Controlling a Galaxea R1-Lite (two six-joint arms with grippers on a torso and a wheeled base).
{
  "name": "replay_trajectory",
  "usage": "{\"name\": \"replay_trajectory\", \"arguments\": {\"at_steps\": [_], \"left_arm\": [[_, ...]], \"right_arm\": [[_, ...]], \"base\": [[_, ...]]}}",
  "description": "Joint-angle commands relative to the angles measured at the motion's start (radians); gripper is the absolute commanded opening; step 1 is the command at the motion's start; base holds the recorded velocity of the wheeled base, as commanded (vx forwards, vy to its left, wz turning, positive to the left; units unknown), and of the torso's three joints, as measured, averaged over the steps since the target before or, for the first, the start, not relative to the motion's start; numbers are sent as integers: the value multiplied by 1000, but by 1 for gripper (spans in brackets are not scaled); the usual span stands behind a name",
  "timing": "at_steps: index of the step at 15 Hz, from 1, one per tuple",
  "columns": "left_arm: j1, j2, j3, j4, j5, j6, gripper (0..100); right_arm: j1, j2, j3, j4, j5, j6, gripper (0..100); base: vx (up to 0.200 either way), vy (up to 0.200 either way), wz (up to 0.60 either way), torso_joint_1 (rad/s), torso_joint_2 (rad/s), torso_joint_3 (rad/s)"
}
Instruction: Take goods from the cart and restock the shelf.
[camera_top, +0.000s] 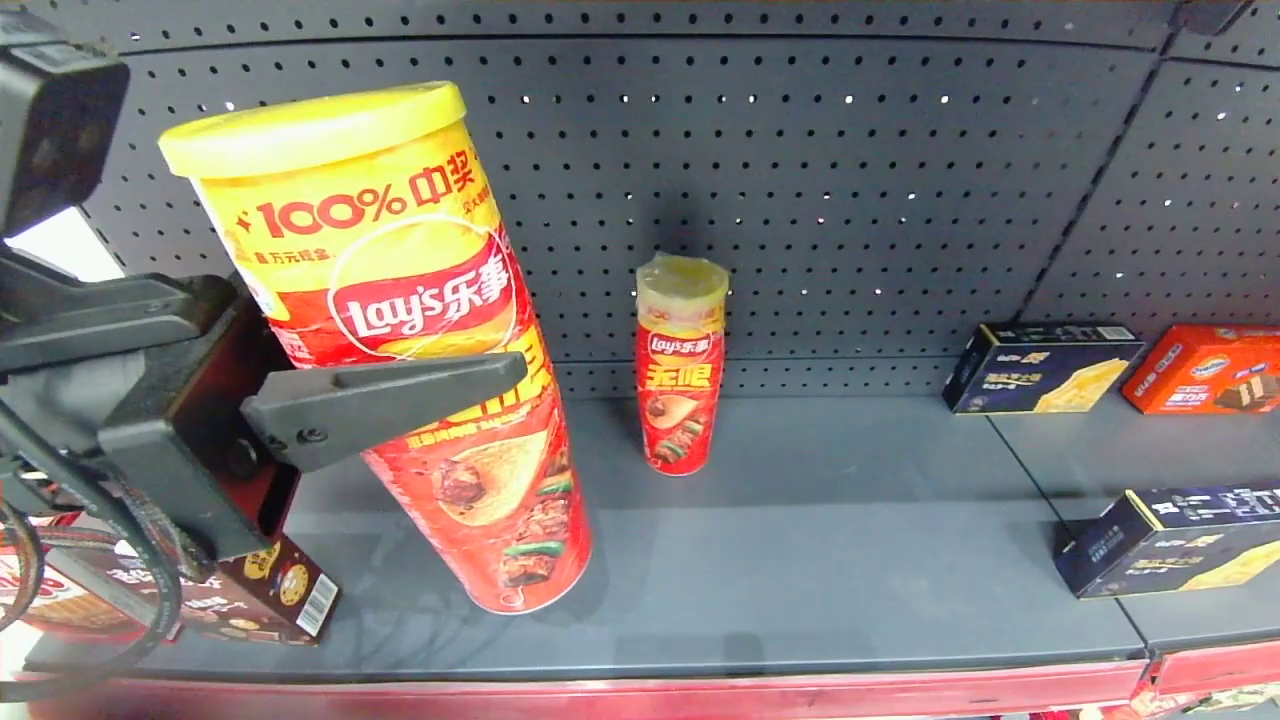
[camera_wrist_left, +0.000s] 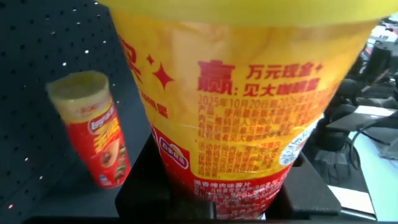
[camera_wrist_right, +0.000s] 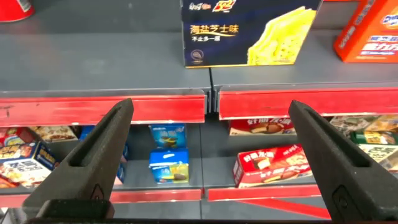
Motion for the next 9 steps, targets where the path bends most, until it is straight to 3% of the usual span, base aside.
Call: {"name": "replay_trajectory", "arguments": {"at_steps": [1,9], "left_arm": [[-1,1,0,0,-1,0,0],[2,-37,78,-2,-1,0,0]], "right_arm": [[1,0,0,0,-1,0,100],[1,0,0,0,-1,0,100]], "base": [[0,0,0,0,0,0],[0,0,0,0,0,0]]}}
